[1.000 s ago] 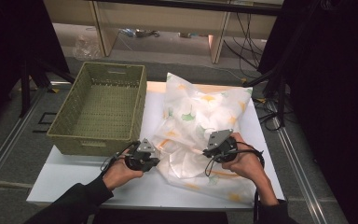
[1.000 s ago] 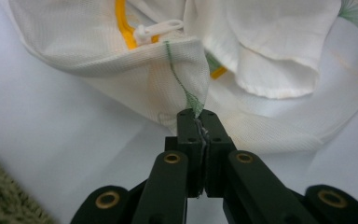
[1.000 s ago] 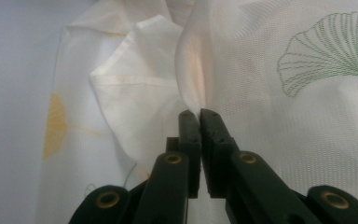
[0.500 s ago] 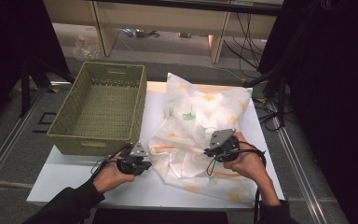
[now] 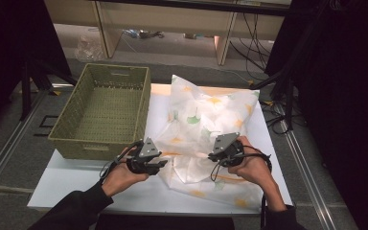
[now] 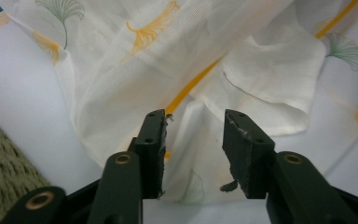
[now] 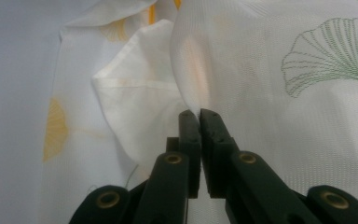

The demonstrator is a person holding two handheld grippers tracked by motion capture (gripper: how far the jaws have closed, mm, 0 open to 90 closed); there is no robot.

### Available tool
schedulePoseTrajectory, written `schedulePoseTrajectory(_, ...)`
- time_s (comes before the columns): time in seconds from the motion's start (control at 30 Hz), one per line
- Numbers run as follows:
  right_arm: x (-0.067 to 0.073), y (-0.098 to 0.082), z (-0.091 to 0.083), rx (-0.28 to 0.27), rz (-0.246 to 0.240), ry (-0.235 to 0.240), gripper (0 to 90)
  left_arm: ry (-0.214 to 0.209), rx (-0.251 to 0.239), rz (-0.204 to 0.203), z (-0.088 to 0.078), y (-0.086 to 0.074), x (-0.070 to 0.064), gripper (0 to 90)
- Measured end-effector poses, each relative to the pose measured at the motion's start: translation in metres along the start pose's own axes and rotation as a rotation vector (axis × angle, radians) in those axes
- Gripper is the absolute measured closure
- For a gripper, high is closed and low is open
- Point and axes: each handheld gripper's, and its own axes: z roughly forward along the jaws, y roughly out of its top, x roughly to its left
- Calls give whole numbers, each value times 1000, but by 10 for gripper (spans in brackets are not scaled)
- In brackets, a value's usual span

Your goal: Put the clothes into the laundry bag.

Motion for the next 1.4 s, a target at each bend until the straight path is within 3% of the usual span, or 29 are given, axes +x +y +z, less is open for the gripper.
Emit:
schedulePoseTrajectory(0.07,0,0,0,1,4,2,884,-54,47,-18,11,2,4,532)
schedulePoseTrajectory(0.13,-2,0,0,-8,-19,7,884,-54,61,-22,20,1,7,531)
schedulePoseTrajectory(0.17,0,-1,0,5,6,-4,884,-64,72,-12,22,0,9,583)
schedulePoseTrajectory(0.23,-2,-1,1,-6,-23,1,884,-100,74,-10,22,-3,9,780)
schedulePoseTrajectory(0.3,-2,-1,0,-7,-20,6,884,-122,72,5,16,-5,11,853)
schedulePoseTrajectory(0.37,-2,-2,0,-10,-18,7,883,-148,65,11,4,-9,12,868)
schedulePoseTrajectory(0.43,-3,-2,-1,-12,-21,6,884,-142,83,45,-6,-15,11,869)
schedulePoseTrajectory(0.53,-2,-2,-2,-9,-16,14,884,-153,118,29,-18,-33,14,861)
schedulePoseTrajectory(0.63,-1,-1,-3,-5,1,0,885,-166,155,15,-24,-42,17,827)
schedulePoseTrajectory(0.67,1,0,-3,-3,8,1,885,-156,165,29,-27,-43,18,804)
schedulePoseTrajectory(0.7,0,1,-3,-9,-13,9,884,-146,146,5,-28,-43,18,770)
schedulePoseTrajectory(0.73,2,1,-4,-1,9,2,884,-136,127,-16,-31,-39,15,708)
schedulePoseTrajectory(0.87,-1,2,-3,-14,-25,-2,884,-176,30,-35,-34,-23,5,572)
schedulePoseTrajectory(0.93,0,1,-4,-3,-1,-14,884,-211,-7,-56,-32,-14,-2,535)
schedulePoseTrajectory(1.1,0,2,-5,-9,-2,-11,884,-227,38,-50,-6,-2,-17,488)
schedulePoseTrajectory(1.17,-1,2,-5,-15,-18,2,884,-238,68,-18,4,1,-21,466)
schedulePoseTrajectory(1.2,-1,2,-5,-17,-13,3,883,-243,69,-34,11,2,-26,458)
schedulePoseTrajectory(1.23,-2,2,-5,-22,-18,-2,883,-250,97,5,15,3,-26,456)
schedulePoseTrajectory(1.3,-1,1,-5,-20,-15,-1,884,-258,120,7,27,6,-33,447)
schedulePoseTrajectory(1.33,-1,1,-5,-20,-16,-1,884,-253,107,-13,32,6,-36,434)
schedulePoseTrajectory(1.37,-2,1,-5,-21,-17,-1,883,-255,142,27,36,8,-36,412)
schedulePoseTrajectory(1.4,-2,1,-5,-21,-17,0,883,-254,150,32,40,9,-37,389)
